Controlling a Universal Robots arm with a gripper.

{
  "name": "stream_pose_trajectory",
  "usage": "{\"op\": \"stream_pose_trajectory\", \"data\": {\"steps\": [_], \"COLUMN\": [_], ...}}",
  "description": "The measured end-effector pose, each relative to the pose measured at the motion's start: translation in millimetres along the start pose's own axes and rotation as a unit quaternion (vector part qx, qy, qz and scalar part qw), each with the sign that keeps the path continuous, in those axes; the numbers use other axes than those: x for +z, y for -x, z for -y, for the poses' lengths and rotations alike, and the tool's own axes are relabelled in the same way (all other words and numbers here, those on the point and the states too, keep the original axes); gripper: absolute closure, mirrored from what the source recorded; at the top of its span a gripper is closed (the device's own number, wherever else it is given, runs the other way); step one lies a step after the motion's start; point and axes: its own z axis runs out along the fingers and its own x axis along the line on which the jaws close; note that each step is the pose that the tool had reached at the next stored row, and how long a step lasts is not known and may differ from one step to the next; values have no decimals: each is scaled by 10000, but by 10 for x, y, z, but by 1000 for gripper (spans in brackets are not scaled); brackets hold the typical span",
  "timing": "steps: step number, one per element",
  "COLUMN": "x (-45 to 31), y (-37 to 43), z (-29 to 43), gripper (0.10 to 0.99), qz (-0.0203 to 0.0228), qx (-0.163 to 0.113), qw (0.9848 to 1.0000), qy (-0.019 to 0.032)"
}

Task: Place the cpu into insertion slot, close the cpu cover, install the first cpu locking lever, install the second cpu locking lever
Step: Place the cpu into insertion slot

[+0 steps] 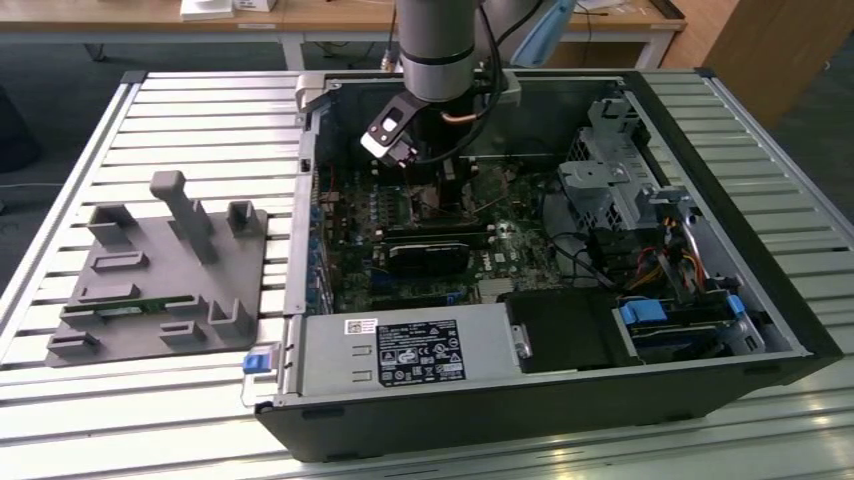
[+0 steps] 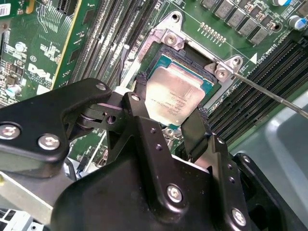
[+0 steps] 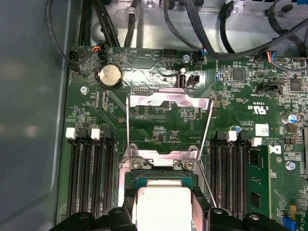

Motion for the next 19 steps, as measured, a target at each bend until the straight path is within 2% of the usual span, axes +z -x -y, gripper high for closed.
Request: {"op": "stream_pose_trajectory", "data": {"steps": [12,19], "x": [59,94], "y": [-2,-7], "z": [7,5], "gripper": [549,549], "qz": [1,1], "qx": [10,13], "qw": [10000,10000], "qy": [-17,-48]}}
